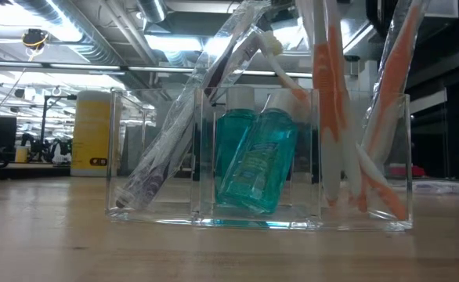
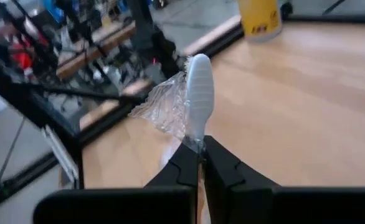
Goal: Pick & Place toothbrushing station
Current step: Put the orange toothbrush into the right section of the transparent organizer
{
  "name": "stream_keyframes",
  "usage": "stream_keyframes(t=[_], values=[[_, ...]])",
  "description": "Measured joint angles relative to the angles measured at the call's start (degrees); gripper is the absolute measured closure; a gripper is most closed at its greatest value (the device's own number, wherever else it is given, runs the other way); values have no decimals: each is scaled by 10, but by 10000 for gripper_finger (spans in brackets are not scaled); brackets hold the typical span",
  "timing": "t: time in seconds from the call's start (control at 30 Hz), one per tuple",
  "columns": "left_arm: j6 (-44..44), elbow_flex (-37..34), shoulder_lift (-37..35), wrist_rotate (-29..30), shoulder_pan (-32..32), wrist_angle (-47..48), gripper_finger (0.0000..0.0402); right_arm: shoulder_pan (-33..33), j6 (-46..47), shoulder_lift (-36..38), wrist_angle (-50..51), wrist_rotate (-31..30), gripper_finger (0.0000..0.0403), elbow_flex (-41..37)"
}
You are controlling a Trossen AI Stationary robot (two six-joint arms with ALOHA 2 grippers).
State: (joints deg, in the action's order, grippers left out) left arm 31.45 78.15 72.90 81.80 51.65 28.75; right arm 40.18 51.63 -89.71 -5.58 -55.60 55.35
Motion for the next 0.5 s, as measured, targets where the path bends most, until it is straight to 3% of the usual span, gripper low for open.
stream_keyframes(t=[0.2, 0.37, 0.5], values=[[8, 0, 0, -19, 0, -3, 368, 4, 54, -53, -33, 38, 397, -40], [17, 0, 0, -25, 0, -3, 368, 6, 65, -54, -76, 59, 396, -76], [18, 0, 0, -26, 0, -3, 368, 5, 65, -48, -77, 102, 350, -76]])
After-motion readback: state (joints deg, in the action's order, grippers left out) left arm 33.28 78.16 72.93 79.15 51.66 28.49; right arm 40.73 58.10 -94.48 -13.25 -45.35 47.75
